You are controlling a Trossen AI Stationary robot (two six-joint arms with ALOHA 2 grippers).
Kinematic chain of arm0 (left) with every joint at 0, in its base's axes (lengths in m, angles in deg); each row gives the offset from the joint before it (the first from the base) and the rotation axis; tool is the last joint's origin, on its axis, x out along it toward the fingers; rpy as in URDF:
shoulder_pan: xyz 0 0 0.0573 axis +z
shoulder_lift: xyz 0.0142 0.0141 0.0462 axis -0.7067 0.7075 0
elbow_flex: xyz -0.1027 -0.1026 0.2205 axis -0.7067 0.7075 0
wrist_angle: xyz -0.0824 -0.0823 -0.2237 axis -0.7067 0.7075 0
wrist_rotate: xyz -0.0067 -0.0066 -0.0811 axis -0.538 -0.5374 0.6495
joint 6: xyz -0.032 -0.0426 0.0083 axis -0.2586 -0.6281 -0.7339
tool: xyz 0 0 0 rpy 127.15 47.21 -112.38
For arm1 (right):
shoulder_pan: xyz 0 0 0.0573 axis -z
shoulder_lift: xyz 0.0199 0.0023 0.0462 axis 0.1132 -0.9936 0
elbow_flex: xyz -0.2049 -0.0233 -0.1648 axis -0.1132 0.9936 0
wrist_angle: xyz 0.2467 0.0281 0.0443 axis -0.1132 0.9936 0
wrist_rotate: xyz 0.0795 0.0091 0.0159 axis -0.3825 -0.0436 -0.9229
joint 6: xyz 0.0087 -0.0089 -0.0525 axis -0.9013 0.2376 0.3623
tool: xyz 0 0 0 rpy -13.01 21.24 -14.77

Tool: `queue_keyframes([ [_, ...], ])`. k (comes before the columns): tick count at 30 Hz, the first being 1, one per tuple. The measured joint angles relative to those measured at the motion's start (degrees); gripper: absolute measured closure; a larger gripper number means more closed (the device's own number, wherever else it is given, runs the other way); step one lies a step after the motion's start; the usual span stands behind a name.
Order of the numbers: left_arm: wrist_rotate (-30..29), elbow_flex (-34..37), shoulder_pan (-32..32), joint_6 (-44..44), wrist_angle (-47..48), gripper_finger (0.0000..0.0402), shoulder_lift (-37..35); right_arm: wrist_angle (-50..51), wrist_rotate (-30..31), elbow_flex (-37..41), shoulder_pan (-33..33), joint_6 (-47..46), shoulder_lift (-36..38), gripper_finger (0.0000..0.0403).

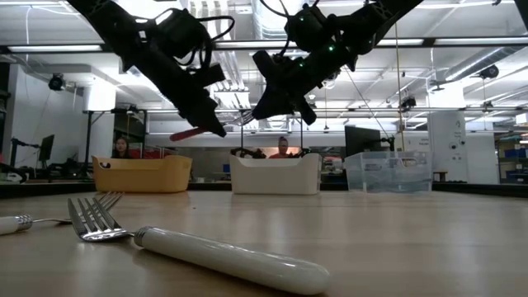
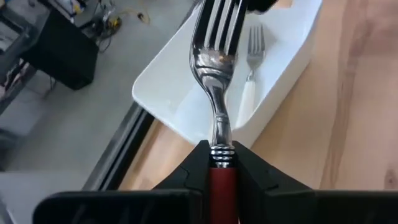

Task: Sort silverware by color (type)
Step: Put the pink fork into the yellow bin

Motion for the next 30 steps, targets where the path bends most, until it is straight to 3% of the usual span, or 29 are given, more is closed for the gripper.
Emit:
queue_keyframes([
  [6,2.2,0.0,2.7,-2.2,8.0,0.0376,-3.7,0.1,-0.2,0.0,0.5,0.9,0.8,0.0307],
  [13,4.4,0.0,10.0,-0.8,17.2,0.0376,-9.4,3.7,-0.2,0.0,1.7,3.7,3.4,0.0266],
  [22,6.6,-0.2,24.1,3.4,28.2,0.0376,-12.6,7.9,-0.2,-0.1,2.0,4.4,5.5,0.026],
  [25,11.0,-3.1,28.2,3.6,34.4,0.0376,-11.7,7.8,-0.2,-0.1,2.0,4.8,5.5,0.0263],
  [30,11.6,-9.4,32.6,3.6,45.3,0.0376,-8.1,7.8,-0.1,-0.1,2.0,4.8,5.5,0.0262],
])
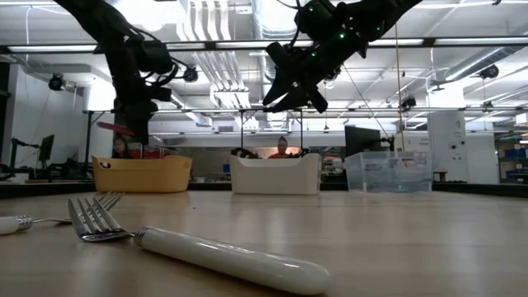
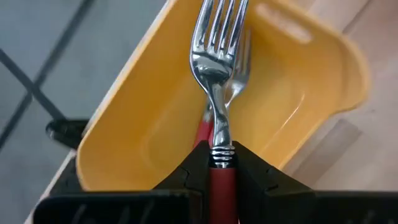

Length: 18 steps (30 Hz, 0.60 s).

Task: Sort silverware by color (type)
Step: Put the pink fork into the yellow bin

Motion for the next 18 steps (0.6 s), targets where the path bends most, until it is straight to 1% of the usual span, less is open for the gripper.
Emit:
queue_keyframes([
  [4,0.3,-4.2,2.3,0.8,6.6,0.0376,4.7,0.0,0.0,0.0,0.0,0.1,0.0,0.0257],
  [7,0.6,-6.2,2.9,2.5,8.0,0.0376,8.1,0.0,0.0,0.0,0.0,0.8,0.0,0.0258],
  [10,2.6,-7.7,3.1,3.0,10.7,0.0376,11.4,0.1,0.0,0.0,0.0,1.1,0.0,0.0259],
  [18,3.0,-10.5,3.3,4.4,10.9,0.0368,17.5,0.5,0.0,0.0,0.0,2.4,0.0,0.0259],
])
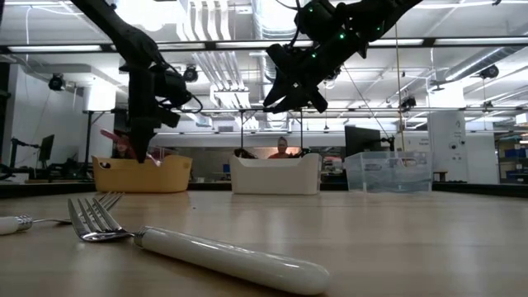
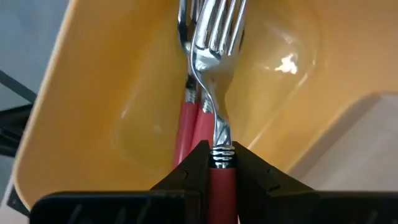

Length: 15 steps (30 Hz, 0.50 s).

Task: Sort silverware by color (type)
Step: Put the pink fork into the yellow bin

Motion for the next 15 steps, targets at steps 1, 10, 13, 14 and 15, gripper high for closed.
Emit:
queue_keyframes([
  [1,0.0,-0.3,0.1,0.1,-0.1,0.0368,0.6,0.0,0.0,0.0,0.0,0.0,0.0,0.026],
  [10,-0.2,-1.3,0.3,0.5,0.0,0.0366,4.1,0.6,0.0,0.0,0.0,0.2,0.0,0.0255],
  [13,-0.3,-1.4,0.3,0.4,-0.3,0.0364,3.9,0.6,0.0,0.0,0.0,0.2,0.0,0.0255],
  [14,-0.3,-1.4,0.3,0.3,-0.5,0.0364,3.9,0.6,0.0,0.0,0.0,0.2,0.0,0.0255],
  [15,-0.4,-1.4,0.4,0.3,-0.5,0.0362,3.9,0.6,0.0,0.0,0.0,0.2,0.0,0.0255],
])
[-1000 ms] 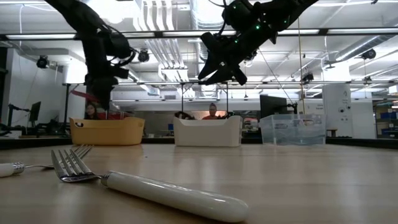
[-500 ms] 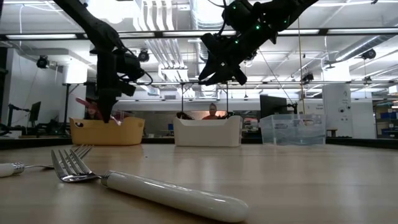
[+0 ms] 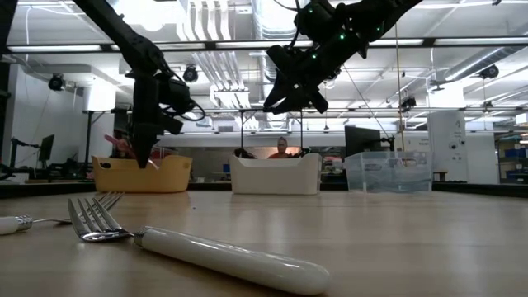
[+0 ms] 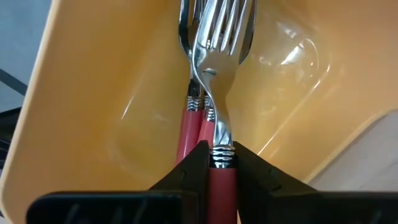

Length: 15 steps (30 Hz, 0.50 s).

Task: Sort silverware by color (type)
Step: Put the pink fork into the yellow bin, then put the white fork into the white bin

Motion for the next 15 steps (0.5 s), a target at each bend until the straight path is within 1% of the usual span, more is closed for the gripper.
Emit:
queue_keyframes([
  [6,-0.2,0.0,0.0,-0.2,-0.3,0.0335,-0.1,0.0,0.0,0.0,0.0,0.0,0.0,0.0252],
  [11,-2.7,0.0,0.0,-0.6,-0.4,0.0311,-0.1,0.0,0.0,0.0,0.0,0.0,0.0,0.0254],
  [15,-2.9,0.0,0.0,-2.4,-0.2,0.0301,-0.2,0.0,0.0,0.0,0.0,0.0,0.0,0.0254],
])
